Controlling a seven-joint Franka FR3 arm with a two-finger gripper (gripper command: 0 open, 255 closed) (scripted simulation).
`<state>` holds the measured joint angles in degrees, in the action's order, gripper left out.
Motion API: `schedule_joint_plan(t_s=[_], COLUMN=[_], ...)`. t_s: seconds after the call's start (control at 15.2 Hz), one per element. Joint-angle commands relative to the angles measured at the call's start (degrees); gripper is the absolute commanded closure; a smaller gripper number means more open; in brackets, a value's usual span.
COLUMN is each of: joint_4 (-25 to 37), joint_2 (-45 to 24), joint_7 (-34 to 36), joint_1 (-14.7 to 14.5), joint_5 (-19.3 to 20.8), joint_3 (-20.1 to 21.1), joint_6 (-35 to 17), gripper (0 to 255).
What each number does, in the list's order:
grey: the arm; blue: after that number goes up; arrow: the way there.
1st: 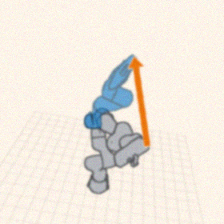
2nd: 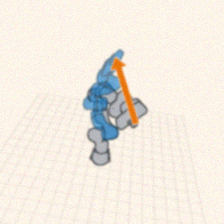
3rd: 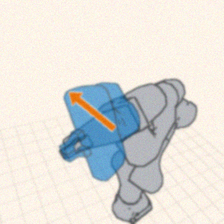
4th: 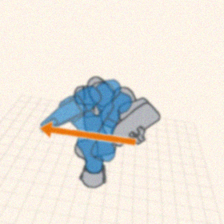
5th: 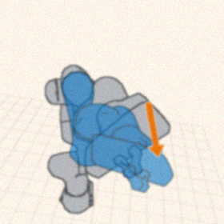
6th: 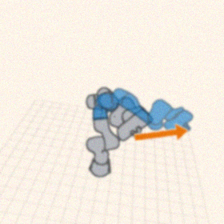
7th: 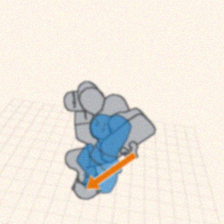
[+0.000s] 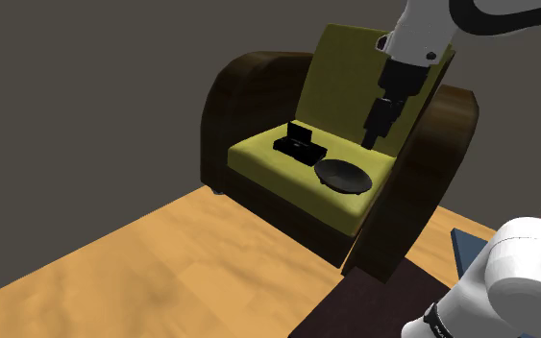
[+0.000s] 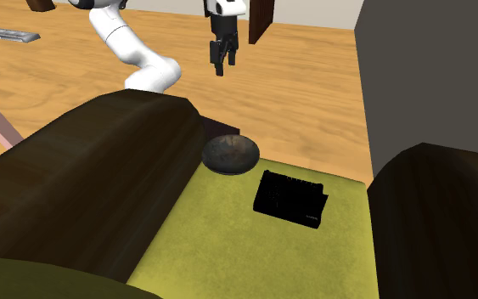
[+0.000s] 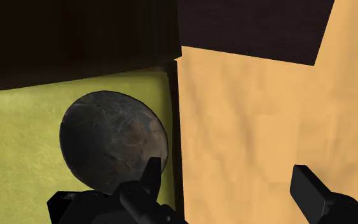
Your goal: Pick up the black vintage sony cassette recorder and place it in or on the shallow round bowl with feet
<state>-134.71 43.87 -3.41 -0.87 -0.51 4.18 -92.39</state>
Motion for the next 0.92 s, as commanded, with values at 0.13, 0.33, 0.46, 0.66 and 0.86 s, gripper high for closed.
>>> schedule_joint_plan(t_s=[0.13, 0.33, 0.46, 0.66, 0.86], joint_4=[-0.3, -0.1, 0.4, 1.7, 3.7], joint_2=[-2.6, -6.8, -9.9, -14.9, -20.1], joint_7=[-1.5, -3.6, -4.9, -6.7, -8.4], joint_1=[0.7, 1.7, 2.4, 3.3, 4.2], joint_5=[1.4, 3.4, 4.7, 6.3, 7.8], joint_3=[-1.0, -2.5, -3.4, -4.8, -6.1], joint_6=[-3.2, -8.0, -11.1, -15.5, -19.6], gripper=[0, 0, 0, 0, 0])
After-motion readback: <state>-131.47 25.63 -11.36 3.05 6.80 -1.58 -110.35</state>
